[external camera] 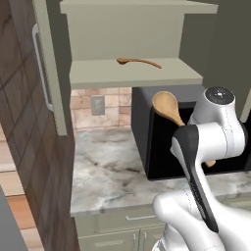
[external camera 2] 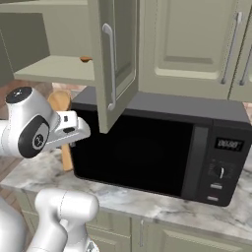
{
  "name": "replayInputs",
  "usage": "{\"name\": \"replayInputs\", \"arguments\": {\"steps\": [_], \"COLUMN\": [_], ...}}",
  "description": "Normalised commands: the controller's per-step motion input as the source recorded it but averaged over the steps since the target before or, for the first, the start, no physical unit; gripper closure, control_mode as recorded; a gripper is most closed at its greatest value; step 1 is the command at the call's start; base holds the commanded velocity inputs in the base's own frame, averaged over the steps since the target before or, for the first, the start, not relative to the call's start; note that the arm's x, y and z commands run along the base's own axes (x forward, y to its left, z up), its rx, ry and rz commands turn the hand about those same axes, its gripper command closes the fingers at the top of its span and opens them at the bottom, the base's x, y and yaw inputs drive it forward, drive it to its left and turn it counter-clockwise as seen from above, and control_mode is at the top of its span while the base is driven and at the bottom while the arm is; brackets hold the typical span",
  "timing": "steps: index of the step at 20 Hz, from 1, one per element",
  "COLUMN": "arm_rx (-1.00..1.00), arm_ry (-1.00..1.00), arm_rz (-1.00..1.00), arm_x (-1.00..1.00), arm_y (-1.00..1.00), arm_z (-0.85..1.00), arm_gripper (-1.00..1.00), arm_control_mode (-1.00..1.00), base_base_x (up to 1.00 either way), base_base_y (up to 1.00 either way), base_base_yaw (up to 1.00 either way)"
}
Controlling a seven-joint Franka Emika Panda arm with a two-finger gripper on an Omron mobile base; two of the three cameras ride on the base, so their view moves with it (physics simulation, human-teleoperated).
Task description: Organize the utensils by type. Pick up the wooden spoons from the counter and place them in the open cabinet. Then pick up the metallic utensils from the counter and place them in the open drawer.
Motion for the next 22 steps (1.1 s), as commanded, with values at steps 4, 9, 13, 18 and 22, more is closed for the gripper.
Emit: {"name": "replayInputs", "arguments": {"steps": [4, 9, 13, 18, 22], "arm_rx": [0.0, 0.0, 0.0, -0.01, -0.02], "arm_ry": [0.0, 0.0, -0.08, -0.17, -0.16], "arm_rz": [0.0, 0.0, 0.0, -0.01, -0.03], "arm_x": [0.0, 0.0, 0.0, 0.0, 0.0], "arm_y": [0.0, 0.0, 0.11, 0.14, 0.02], "arm_z": [0.0, 0.0, 0.06, 0.24, 0.4], "arm_gripper": [1.0, 1.0, 1.0, 1.0, 1.0], "arm_control_mode": [1.0, -1.0, -1.0, -1.0, -1.0], "base_base_x": [0.17, 0.0, 0.0, 0.0, 0.0], "base_base_y": [0.12, 0.0, 0.0, 0.0, 0.0], "base_base_yaw": [-0.05, 0.0, 0.0, 0.0, 0.0]}}
